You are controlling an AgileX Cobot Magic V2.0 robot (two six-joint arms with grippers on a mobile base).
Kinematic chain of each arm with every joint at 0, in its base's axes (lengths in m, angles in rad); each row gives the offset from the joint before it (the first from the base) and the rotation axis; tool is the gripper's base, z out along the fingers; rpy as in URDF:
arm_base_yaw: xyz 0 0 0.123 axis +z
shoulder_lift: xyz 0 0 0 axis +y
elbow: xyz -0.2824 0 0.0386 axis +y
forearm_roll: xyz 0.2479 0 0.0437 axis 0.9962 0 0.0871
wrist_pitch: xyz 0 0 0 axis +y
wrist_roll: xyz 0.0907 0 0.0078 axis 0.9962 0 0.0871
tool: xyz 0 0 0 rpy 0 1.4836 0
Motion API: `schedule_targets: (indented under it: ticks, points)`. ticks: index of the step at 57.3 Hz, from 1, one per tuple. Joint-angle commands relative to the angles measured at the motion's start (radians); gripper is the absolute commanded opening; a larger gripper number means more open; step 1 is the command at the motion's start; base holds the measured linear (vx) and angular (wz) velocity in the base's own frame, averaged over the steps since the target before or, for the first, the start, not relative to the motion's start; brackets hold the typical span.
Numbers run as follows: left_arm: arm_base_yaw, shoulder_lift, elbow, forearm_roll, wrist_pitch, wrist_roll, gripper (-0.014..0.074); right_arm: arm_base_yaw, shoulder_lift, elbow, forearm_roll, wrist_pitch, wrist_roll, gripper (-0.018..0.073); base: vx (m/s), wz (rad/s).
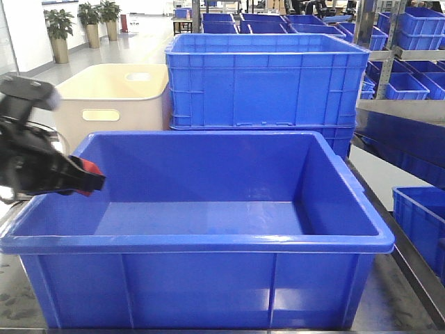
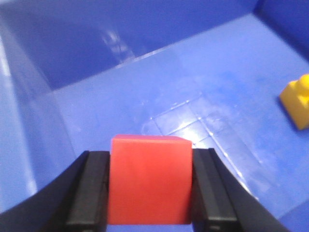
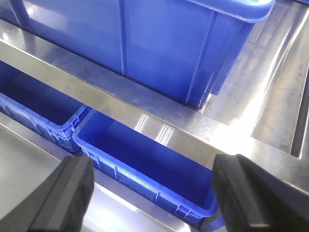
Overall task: Pick red and yellow blocks into blue bin
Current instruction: 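Move the left gripper over the blue bin and release the red cube, then withdraw the left gripper from the bin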
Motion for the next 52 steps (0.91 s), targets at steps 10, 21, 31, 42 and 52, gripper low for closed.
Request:
schedule_targets:
  ticks: [10,21,31,42,52]
  points:
    - [-0.072,0.107,-0.121,-0.015,-0.037,0.041,0.0257,-0.001,0.003,-0.025,0.001,-0.067,-0.003,0.0549,0.00,0.00]
    - [-0.092,0.161,-0.124,0.024,-0.053,0.054,0.0365,-0.001,0.003,-0.025,0.001,-0.067,-0.003,0.0549,0.00,0.00]
    - [-0.092,0.155,-0.124,0.027,-0.060,0.050,0.0592,-0.001,0.003,-0.025,0.001,-0.067,-0.003,0.0549,0.00,0.00]
    - [-0.092,0.071,-0.133,0.027,-0.053,0.050,0.0685,-0.001,0.003,-0.025,0.001,-0.067,-0.003,0.0549,0.00,0.00]
    - [-0.092,-0.068,-0.180,0.027,0.066,0.050,0.0671,-0.001,0.003,-0.025,0.001,-0.067,-0.003,0.0549,0.00,0.00]
